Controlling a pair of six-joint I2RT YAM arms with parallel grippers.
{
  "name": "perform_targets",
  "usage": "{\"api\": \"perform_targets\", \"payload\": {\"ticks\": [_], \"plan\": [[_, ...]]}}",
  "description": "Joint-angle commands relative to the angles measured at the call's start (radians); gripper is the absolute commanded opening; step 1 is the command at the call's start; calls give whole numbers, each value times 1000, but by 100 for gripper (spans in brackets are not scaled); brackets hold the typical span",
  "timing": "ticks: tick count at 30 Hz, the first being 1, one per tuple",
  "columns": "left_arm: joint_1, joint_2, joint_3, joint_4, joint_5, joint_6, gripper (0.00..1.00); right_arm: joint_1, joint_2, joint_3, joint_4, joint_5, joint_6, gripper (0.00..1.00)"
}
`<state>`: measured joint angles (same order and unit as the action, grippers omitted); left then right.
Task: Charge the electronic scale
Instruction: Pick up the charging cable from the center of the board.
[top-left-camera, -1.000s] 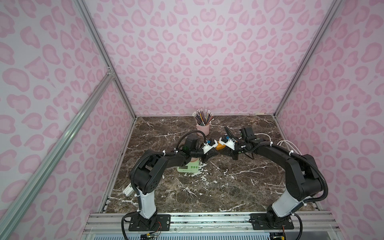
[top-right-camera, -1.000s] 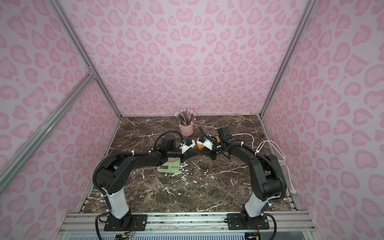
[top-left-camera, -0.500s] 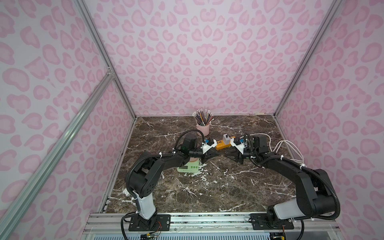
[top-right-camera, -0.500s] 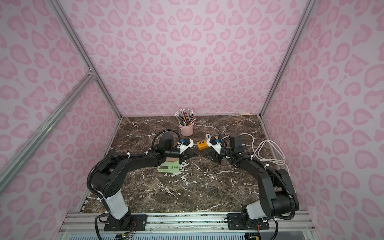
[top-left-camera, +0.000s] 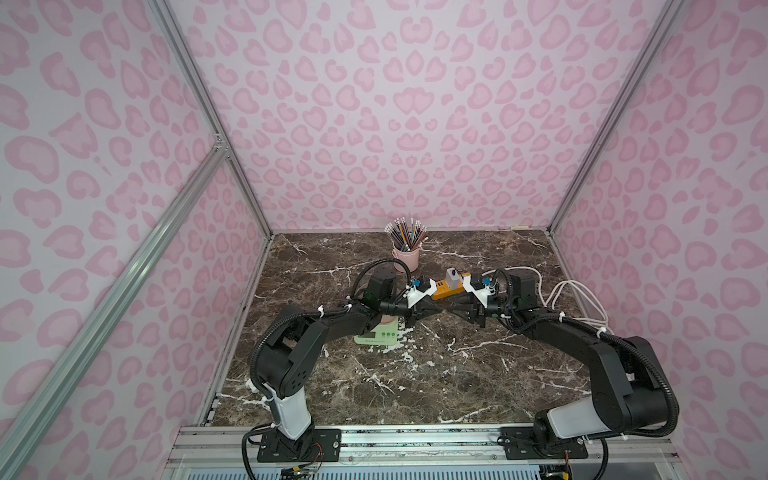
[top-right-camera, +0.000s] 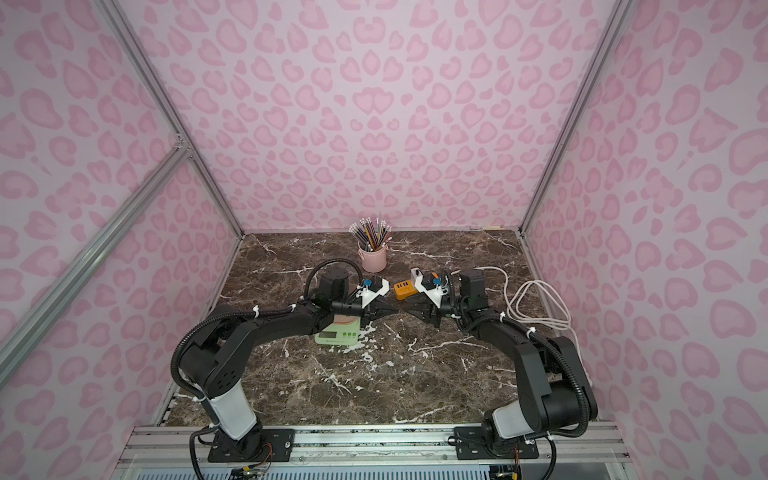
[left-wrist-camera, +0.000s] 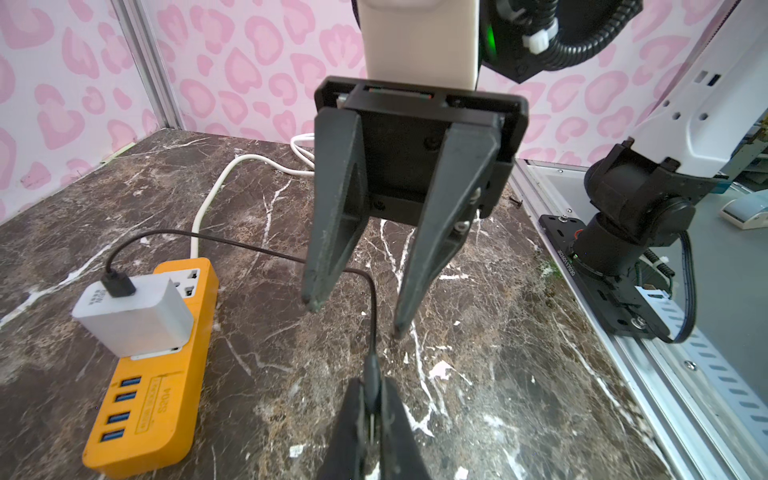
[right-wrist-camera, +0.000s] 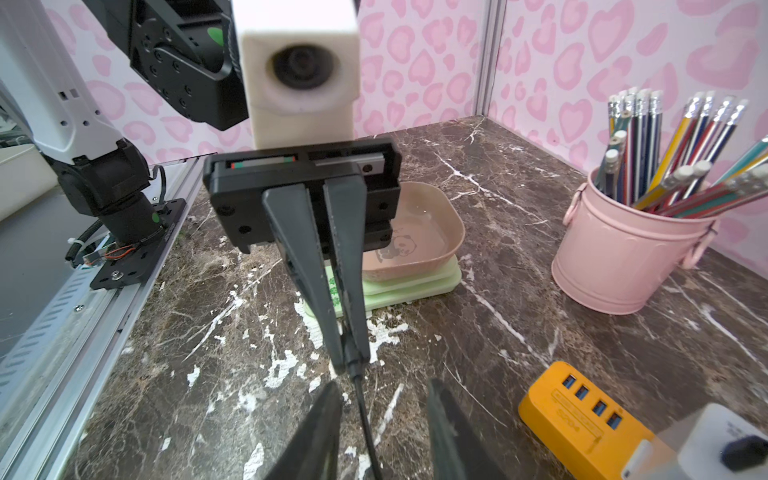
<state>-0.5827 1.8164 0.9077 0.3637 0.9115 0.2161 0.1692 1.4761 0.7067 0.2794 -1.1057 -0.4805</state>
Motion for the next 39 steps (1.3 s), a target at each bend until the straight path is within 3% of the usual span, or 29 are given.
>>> {"api": "perform_targets", "payload": {"ticks": [1, 7, 17, 20, 26, 33, 39], "plan": [[0, -9, 12, 37, 9, -4, 4, 1, 13, 27, -40, -45, -53, 36], [-3, -7, 17, 36, 11, -5, 4, 7, 32, 42, -59, -55, -70, 29], [-9, 3, 26, 34, 9, -9, 4, 7, 35, 45, -48, -82, -69, 8], [-9, 6, 29, 30, 9, -9, 4, 6, 32, 45, -51, -87, -67, 10], [-11, 2, 28, 25, 6, -6, 4, -6, 26, 50, -66, -117, -68, 24], [-14, -2, 24, 24, 6, -7, 4, -5, 24, 50, -63, -129, -66, 10], [-17, -8, 20, 30, 7, -12, 4, -3, 27, 51, -69, -131, -68, 9]]}}
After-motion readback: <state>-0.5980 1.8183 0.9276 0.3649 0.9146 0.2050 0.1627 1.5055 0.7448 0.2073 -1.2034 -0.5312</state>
